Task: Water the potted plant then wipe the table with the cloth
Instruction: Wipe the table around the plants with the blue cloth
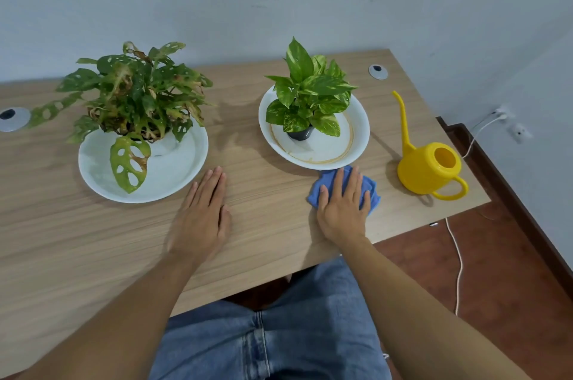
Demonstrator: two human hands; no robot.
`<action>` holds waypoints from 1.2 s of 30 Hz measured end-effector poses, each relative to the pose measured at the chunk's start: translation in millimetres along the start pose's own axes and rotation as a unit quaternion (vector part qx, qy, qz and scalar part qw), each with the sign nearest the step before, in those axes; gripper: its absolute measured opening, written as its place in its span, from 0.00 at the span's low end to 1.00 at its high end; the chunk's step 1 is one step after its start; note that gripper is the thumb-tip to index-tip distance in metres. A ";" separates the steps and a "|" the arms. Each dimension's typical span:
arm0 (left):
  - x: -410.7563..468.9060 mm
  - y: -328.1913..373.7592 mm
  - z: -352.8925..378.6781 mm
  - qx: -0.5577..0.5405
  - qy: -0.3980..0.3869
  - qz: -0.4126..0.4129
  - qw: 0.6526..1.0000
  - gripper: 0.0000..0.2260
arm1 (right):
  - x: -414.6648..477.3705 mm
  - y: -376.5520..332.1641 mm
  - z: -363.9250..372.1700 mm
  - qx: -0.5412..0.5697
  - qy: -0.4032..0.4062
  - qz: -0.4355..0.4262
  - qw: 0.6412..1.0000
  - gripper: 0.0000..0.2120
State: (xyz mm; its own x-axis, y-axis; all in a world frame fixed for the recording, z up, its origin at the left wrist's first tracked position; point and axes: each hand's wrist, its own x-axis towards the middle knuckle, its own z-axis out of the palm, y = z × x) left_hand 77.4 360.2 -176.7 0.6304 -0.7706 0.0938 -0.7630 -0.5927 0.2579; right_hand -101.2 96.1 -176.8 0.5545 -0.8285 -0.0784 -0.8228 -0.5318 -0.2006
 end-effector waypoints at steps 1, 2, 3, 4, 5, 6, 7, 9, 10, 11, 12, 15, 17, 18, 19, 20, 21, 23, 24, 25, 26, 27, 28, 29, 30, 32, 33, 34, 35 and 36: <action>-0.3 0.5 -0.4 0.000 -0.001 -0.002 1.000 0.31 | 7.6 1.8 -2.7 0.003 -0.001 0.013 1.000 0.35; -0.1 0.6 -1.1 0.000 -0.001 -0.002 1.000 0.31 | 15.8 2.2 -5.7 0.008 -0.005 0.026 1.000 0.34; 0.0 0.6 -1.9 0.002 -0.001 -0.002 1.000 0.31 | 23.4 1.7 -8.8 0.014 -0.013 0.038 0.999 0.34; 0.0 0.5 -2.7 0.003 -0.001 -0.002 1.000 0.31 | 29.7 0.6 -11.7 0.018 -0.020 0.045 0.999 0.34; 0.0 -0.3 -3.3 0.004 -0.001 -0.002 1.000 0.31 | 33.9 -0.6 -13.3 0.020 -0.022 0.049 0.998 0.34; 0.0 -0.5 -3.3 0.004 -0.003 -0.002 1.000 0.31 | 35.8 -1.0 -13.4 0.020 -0.019 0.049 0.998 0.34; -0.2 -0.7 -3.2 0.005 -0.003 -0.003 1.000 0.31 | 36.1 -1.4 -13.0 0.018 -0.013 0.049 0.999 0.34; -0.9 -0.4 -2.8 0.008 -0.001 -0.004 1.000 0.31 | 32.7 -1.6 -10.8 0.016 -0.001 0.042 0.999 0.34; -1.0 -0.3 -2.6 0.009 0.000 -0.004 1.000 0.31 | 29.7 -1.9 -10.2 0.015 0.001 0.037 0.999 0.34; -1.1 -0.3 -2.5 0.010 0.002 -0.004 1.000 0.31 | 25.9 -2.3 -9.3 0.014 -0.001 0.030 0.999 0.34; -1.0 -0.5 -2.3 0.010 0.004 -0.004 1.000 0.31 | 21.4 -2.9 -8.1 0.010 -0.002 0.020 1.000 0.34; -0.7 -0.6 -1.9 0.011 0.004 -0.006 1.000 0.31 | 2.4 -7.4 -3.8 0.001 0.006 -0.016 1.000 0.33; -0.7 0.4 -1.7 0.013 0.005 -0.006 1.000 0.31 | -12.7 -11.8 0.2 -0.006 0.022 -0.054 0.998 0.32; -0.5 0.7 -1.7 0.012 0.007 -0.006 1.000 0.31 | -19.7 -14.9 2.2 -0.012 0.031 -0.077 0.997 0.32; -0.3 1.1 -2.0 0.009 0.009 -0.007 1.000 0.31 | -25.6 -18.5 3.9 -0.017 0.037 -0.100 0.994 0.32; -0.5 1.2 -2.2 0.008 0.010 -0.008 1.000 0.31 | -30.6 -22.5 5.5 -0.021 0.041 -0.124 0.991 0.31; -0.8 1.2 -2.2 0.008 0.011 -0.009 1.000 0.32 | -34.8 -26.9 6.7 -0.024 0.041 -0.147 0.988 0.31; -1.5 1.3 -1.6 0.009 0.014 -0.008 1.000 0.32 | -40.4 -34.9 9.5 -0.023 0.031 -0.191 0.981 0.31; -1.5 1.2 -1.3 0.008 0.017 -0.008 1.000 0.32 | -41.5 -39.2 10.1 -0.019 0.024 -0.213 0.976 0.31; -1.0 1.1 -1.3 0.008 0.019 -0.007 1.000 0.32 | -41.1 -43.5 9.5 -0.016 0.016 -0.237 0.971 0.31; -0.8 2.0 -1.1 0.008 0.019 -0.004 1.000 0.32 | -40.3 -46.7 8.5 -0.015 0.009 -0.260 0.965 0.31; -0.7 0.9 -0.8 0.009 0.019 -0.004 1.000 0.32 | -37.5 -52.2 8.5 -0.014 0.000 -0.285 0.959 0.30; -0.4 1.2 -0.4 0.009 0.019 -0.002 1.000 0.32 | -34.2 -56.8 8.2 -0.015 -0.007 -0.306 0.952 0.30; 0.0 0.6 -0.4 0.008 0.020 -0.001 1.000 0.32 | -29.5 -63.3 8.9 -0.018 -0.013 -0.326 0.945 0.30; 0.3 0.2 -0.4 0.007 0.019 -0.001 1.000 0.32 | -24.0 -70.4 10.0 -0.023 -0.020 -0.345 0.938 0.30; 1.0 -0.6 -0.3 0.006 0.019 -0.002 1.000 0.32 | -10.5 -88.5 15.0 -0.027 -0.033 -0.372 0.927 0.30; 1.3 -0.6 -0.3 0.002 0.020 -0.003 1.000 0.32 | -3.3 -99.1 17.4 -0.023 -0.038 -0.378 0.925 0.30; 1.7 -0.7 -0.7 -0.003 0.023 -0.004 1.000 0.32 | 3.7 -111.1 19.2 -0.017 -0.042 -0.378 0.925 0.30; 2.2 -0.8 -1.1 -0.009 0.027 -0.005 1.000 0.32 | 10.3 -124.0 20.6 -0.010 -0.046 -0.376 0.925 0.30; 2.4 -1.1 -1.3 -0.014 0.029 -0.006 0.999 0.32 | 16.8 -137.3 21.3 -0.002 -0.050 -0.373 0.927 0.30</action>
State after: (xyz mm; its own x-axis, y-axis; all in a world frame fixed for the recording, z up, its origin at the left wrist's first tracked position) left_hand 80.0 359.4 -175.5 0.6479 -0.7476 0.1458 -0.7509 -0.5949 0.2867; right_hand 23.7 158.9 -171.3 0.9776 -0.2104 -0.0107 -0.2071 -0.9506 -0.2312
